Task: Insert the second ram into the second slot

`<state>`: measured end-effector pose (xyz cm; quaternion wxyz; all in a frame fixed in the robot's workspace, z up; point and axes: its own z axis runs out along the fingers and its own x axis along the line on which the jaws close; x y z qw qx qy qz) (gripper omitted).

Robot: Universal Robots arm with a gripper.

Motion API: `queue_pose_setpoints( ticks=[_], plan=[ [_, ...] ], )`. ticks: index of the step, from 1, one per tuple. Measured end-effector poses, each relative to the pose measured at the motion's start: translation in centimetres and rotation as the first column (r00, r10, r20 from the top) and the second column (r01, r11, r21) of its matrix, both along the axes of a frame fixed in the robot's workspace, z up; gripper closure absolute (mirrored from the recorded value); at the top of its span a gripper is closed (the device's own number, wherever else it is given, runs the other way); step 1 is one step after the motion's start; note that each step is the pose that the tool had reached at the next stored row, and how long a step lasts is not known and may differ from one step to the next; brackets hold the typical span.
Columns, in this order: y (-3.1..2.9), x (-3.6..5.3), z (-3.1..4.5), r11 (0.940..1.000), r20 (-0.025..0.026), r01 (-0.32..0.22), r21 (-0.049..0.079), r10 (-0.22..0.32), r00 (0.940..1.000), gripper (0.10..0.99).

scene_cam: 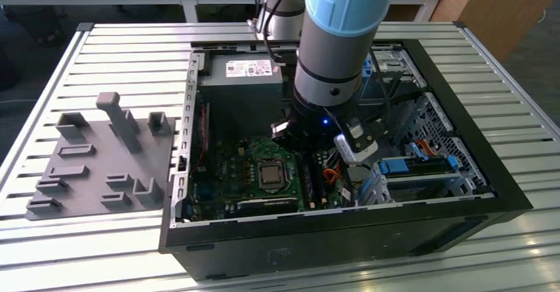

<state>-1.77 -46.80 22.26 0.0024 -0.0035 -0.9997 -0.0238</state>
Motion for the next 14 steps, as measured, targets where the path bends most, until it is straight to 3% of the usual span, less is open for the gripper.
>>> queue_pose_setpoints(
  ticks=[4, 14],
  plan=[
    [-0.01, 0.1, 0.01, 1.0, -0.0002, 0.001, -0.008, -0.001, 1.0, 0.949],
    [0.05, 0.22, -0.12, 1.0, 0.0, 0.002, -0.008, -0.002, 1.0, 0.949]
  ],
)
